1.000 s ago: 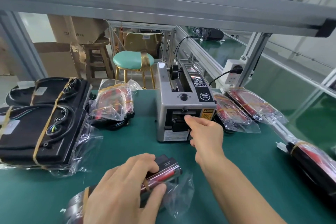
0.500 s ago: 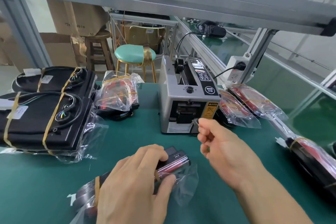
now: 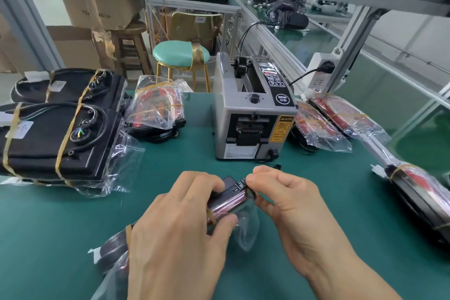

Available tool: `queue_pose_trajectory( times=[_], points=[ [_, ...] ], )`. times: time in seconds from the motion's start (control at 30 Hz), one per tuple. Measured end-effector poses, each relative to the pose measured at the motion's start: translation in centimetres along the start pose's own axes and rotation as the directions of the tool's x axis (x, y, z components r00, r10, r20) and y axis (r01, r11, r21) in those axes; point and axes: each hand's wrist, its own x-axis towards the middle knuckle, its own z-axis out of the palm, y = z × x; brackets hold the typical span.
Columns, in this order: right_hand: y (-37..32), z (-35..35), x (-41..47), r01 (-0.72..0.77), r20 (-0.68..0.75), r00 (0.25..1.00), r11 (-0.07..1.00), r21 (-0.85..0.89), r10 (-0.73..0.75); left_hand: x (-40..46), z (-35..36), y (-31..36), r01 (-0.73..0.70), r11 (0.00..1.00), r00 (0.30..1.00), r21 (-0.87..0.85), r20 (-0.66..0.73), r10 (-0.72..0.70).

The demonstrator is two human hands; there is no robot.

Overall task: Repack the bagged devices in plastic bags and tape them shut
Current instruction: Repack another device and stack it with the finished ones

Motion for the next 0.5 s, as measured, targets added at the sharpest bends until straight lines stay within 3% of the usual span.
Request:
queue_pose_trajectory(
  times=[0.5],
  points=[
    [-0.39, 0.23, -0.81, 0.026, 0.092, 0.995, 1.000, 0.006, -0.027, 0.02, -0.17, 0.26, -0.008, 1.000, 1.000, 0.003, 0.021, 0.008]
  ],
)
